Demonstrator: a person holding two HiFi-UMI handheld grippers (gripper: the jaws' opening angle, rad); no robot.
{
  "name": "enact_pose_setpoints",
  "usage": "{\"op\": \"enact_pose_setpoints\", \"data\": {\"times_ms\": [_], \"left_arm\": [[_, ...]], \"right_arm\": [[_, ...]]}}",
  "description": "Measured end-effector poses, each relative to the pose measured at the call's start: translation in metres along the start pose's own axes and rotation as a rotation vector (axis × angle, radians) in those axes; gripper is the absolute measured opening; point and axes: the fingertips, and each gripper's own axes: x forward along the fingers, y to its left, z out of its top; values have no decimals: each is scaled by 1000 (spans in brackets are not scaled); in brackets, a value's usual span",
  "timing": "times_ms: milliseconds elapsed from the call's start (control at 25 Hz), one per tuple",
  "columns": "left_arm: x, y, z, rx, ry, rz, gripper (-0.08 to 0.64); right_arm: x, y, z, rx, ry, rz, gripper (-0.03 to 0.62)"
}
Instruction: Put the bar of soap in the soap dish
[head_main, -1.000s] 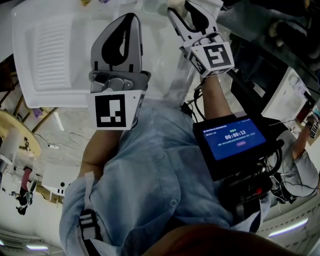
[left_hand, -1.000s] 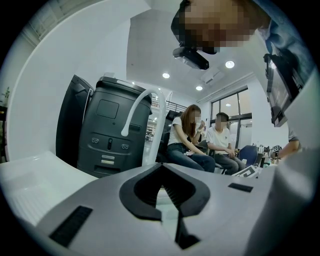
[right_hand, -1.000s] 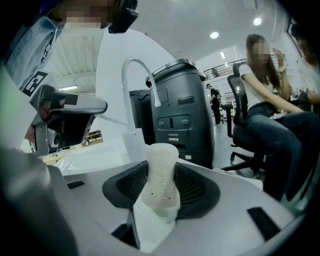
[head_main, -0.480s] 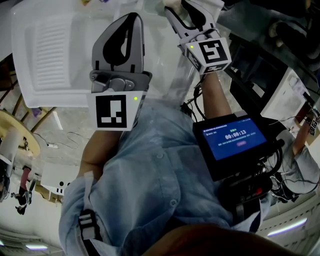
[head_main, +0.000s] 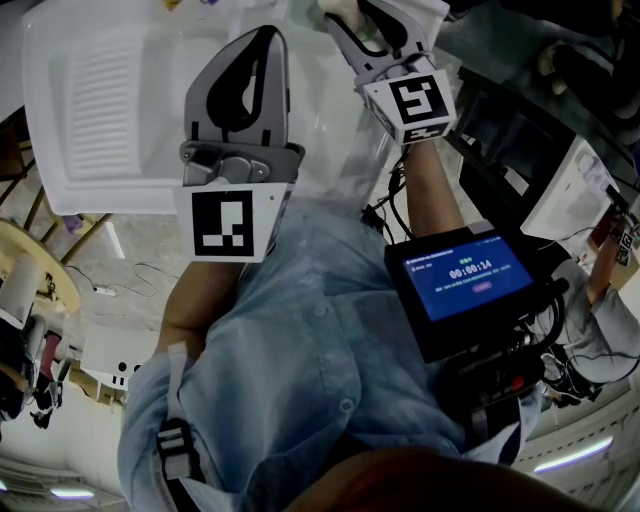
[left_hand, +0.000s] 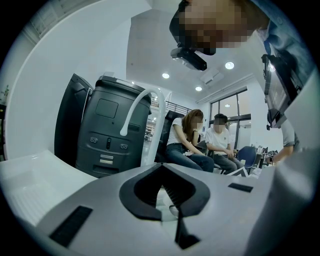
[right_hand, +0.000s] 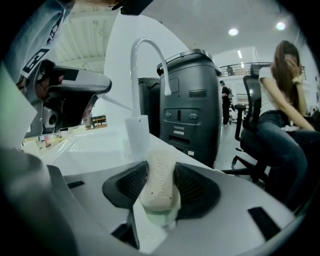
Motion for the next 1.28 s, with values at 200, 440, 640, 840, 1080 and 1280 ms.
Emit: {"op": "enact_pose_setpoints", "data": {"times_ms": [200,440,640,840,1080,1280], "left_arm": [[0,0,-1,-3,4,1,8],[0,-1,-2,-2,6,-1,8],[1,-2,-2,-4,7,-3,8],[1,0,-1,0,5,0,8],[0,1,0,4,0,8,8],[0,4,-3,10,4,12,8]], "right_arm": [[1,4,-2,-44,22,20,190],[4,6,1,-80,40,19,184],[4,5,1,-95,41,14,184],[4,5,0,-88,39,13,184],[3,6,-1,-83,31,14,184],[2,3,4,-73,10,7,183]]}}
